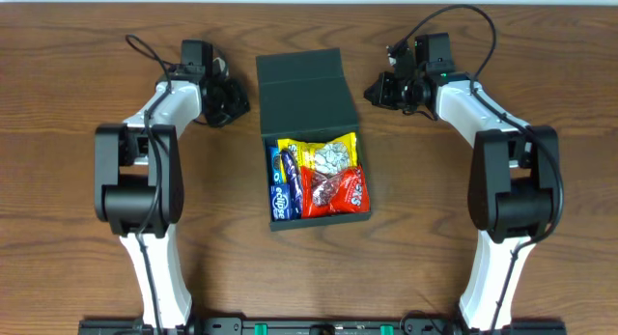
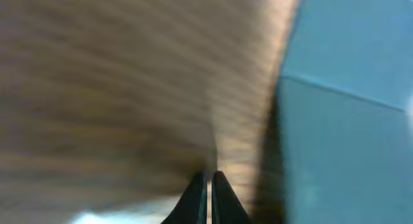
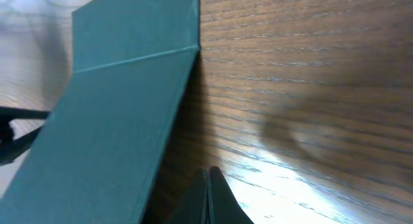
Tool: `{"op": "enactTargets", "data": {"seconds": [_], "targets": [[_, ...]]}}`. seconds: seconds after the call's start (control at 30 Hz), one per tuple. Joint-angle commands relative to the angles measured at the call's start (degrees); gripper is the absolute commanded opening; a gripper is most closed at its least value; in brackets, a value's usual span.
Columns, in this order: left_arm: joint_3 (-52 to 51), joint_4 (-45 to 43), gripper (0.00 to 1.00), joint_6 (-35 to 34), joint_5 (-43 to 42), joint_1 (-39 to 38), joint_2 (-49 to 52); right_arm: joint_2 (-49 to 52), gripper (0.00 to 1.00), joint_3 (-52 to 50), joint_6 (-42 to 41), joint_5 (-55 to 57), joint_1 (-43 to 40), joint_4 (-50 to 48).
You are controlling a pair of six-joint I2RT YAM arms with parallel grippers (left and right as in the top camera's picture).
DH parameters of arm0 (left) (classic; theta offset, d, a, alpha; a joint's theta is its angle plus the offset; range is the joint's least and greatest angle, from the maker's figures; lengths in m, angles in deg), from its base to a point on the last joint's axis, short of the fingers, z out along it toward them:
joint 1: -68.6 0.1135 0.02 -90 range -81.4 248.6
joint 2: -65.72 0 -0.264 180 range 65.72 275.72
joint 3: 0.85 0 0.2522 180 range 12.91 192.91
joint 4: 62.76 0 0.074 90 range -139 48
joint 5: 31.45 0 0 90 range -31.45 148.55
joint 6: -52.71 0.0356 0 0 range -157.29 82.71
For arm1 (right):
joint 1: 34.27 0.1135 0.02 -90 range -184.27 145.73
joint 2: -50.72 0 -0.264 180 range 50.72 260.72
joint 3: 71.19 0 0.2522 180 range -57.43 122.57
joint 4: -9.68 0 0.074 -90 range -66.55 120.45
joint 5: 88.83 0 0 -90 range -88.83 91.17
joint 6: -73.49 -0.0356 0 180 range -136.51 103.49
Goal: Pack container
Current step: 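Withdraw left gripper and bring both grippers to the raised lid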
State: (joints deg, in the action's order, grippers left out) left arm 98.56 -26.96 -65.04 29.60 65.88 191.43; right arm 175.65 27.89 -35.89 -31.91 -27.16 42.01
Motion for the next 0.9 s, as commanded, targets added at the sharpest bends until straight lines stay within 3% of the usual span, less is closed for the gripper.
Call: {"op": "enactTargets", "data": {"seconds": [0.0, 0.53, 0.87], "targets": [[3.17, 0.22, 0.05, -1.14, -4.26, 0.11, 1.62, 1.51, 0.01, -0.09, -2.86, -4.09, 1.14, -0.59], [4.24, 3.23, 0.06, -0.74, -7.17, -1.20, 1.66, 3.63, 0.01, -0.09, -5.88, -6.27, 4.33, -1.55], [8.98, 11.23, 0.06, 1.97, -8.15, 1.53, 0.44, 3.63, 0.01, -0.09, -5.88, -7.91, 4.33, -2.32]]}}
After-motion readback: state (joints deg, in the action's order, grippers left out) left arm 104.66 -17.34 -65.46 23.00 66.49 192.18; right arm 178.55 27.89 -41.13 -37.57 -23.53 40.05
